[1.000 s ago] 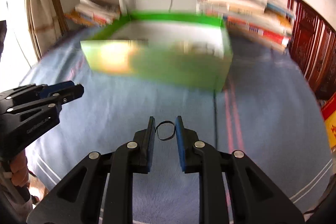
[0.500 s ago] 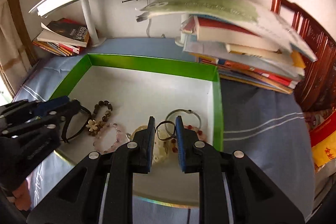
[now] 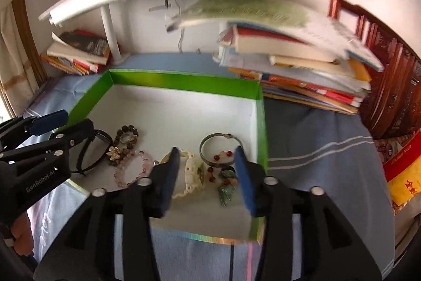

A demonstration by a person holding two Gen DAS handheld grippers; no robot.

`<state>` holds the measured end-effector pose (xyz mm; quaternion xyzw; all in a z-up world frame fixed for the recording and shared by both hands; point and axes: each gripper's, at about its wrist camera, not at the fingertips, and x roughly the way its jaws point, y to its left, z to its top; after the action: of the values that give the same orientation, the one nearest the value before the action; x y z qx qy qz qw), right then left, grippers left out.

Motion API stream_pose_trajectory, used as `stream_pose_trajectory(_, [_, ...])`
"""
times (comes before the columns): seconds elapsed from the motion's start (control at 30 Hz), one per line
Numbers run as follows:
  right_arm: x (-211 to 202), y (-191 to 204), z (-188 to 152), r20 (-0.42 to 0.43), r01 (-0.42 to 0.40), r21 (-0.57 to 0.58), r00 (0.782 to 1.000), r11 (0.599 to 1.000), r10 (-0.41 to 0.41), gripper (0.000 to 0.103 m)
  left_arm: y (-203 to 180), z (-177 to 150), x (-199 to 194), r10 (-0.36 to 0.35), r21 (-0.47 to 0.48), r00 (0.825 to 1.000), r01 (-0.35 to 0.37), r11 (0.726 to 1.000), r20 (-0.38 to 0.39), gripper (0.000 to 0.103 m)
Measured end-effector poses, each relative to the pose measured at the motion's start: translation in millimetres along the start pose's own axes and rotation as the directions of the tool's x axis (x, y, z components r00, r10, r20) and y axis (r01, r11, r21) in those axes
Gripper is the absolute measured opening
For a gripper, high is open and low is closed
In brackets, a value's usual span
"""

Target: Organize jewelry

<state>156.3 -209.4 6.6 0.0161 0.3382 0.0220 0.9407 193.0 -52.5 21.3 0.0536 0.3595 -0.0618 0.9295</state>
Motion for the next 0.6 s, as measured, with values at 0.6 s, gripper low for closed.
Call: stream_pose_trajectory(0.6, [-113.3,7.9,-85.5,0.189,0.057,0.066,0.980,0.996,-0.068,0.099,-0.1,-99.6,-130.6,0.058,-0.004,0.976,-0.058,0.998,0.208,0.083])
